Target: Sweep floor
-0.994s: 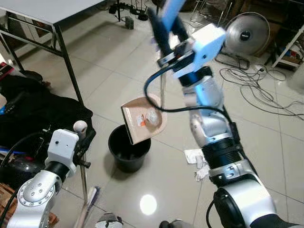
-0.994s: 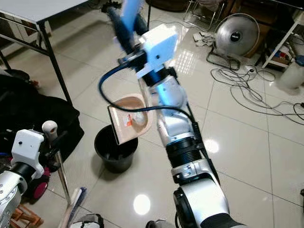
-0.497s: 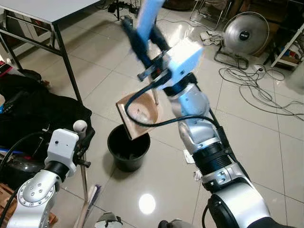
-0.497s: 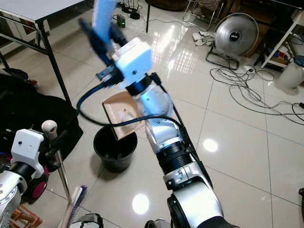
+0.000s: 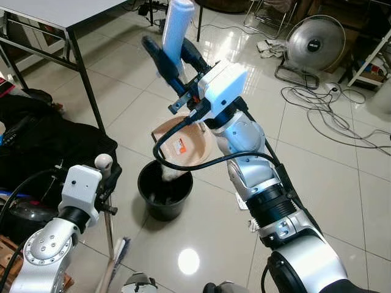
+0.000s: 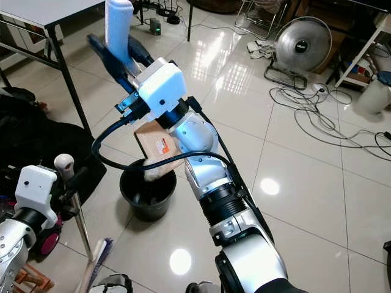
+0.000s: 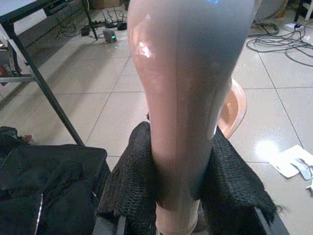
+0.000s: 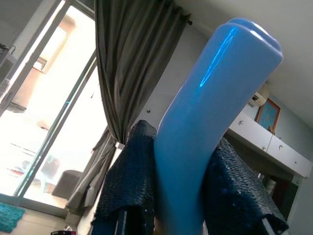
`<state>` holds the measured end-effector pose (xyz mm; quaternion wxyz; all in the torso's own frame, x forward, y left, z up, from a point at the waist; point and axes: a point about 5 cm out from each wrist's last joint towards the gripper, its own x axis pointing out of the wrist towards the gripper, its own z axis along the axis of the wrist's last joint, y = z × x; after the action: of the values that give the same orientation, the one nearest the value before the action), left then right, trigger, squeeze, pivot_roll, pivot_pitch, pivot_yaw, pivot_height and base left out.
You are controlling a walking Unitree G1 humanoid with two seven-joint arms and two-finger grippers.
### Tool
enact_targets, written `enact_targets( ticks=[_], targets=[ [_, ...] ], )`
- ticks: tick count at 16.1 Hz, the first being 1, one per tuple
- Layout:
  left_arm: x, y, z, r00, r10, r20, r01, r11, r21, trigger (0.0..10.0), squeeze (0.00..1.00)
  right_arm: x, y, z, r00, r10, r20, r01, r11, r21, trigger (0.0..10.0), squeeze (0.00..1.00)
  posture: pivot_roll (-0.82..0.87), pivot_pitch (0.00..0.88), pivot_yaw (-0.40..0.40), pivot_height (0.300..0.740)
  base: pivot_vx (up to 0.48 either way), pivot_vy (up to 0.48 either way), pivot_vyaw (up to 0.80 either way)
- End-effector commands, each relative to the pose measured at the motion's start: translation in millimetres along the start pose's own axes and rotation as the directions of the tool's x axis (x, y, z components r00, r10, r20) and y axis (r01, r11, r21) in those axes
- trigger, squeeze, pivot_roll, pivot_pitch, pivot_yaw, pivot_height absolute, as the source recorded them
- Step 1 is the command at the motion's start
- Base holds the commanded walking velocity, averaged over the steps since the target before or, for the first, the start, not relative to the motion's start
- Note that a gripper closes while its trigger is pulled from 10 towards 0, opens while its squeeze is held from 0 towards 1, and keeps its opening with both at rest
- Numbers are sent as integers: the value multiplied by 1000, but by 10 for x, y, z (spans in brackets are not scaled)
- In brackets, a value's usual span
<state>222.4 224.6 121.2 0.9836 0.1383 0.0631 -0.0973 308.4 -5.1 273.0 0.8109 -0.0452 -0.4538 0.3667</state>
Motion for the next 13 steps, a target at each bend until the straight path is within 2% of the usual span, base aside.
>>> enact_targets(
  ticks=[1,5,6,7,8,9,10,11,13],
  targets=[
    [8,-17,79,1000,2,26,-2,1000,16,10000,0,-2,-18,57,999,15,36,-13,999,-39,10000,0,157,120,-104,740,0,0,0],
    [44,-30,80,1000,-5,27,5,1000,11,10000,0,7,-114,62,1000,-22,21,23,998,-50,10000,0,140,108,-98,740,0,0,0],
    [92,-57,81,999,-19,33,19,1000,3,10000,0,-24,-257,80,997,-68,-18,67,995,-78,10000,0,113,91,-94,740,0,0,0],
    [124,-76,85,999,-28,39,28,1000,-1,10000,0,-71,-385,80,987,-152,-55,149,988,-51,10000,0,108,89,-94,740,0,0,0],
    [176,-151,78,998,-45,53,46,999,-16,10000,0,-235,-681,61,922,-359,-147,366,930,20,10000,0,92,79,-94,740,0,0,0],
    [218,-216,79,996,-58,66,59,998,-21,10000,0,-397,-875,74,862,-465,-202,477,879,12,10000,0,63,62,-86,740,0,0,0],
    [250,-251,85,995,-65,74,67,997,-27,10000,0,-500,-969,114,838,-501,-216,507,861,-34,10000,0,51,56,-81,740,0,0,0],
    [303,-309,104,993,-84,89,87,996,-32,10000,0,-684,-1109,204,801,-551,-236,539,834,-118,10000,0,43,50,-72,740,0,0,0],
    [343,-355,126,990,-102,99,106,994,-35,10000,0,-816,-1191,282,779,-578,-243,554,816,-163,10000,0,44,46,-70,740,0,0,0]
  ],
)
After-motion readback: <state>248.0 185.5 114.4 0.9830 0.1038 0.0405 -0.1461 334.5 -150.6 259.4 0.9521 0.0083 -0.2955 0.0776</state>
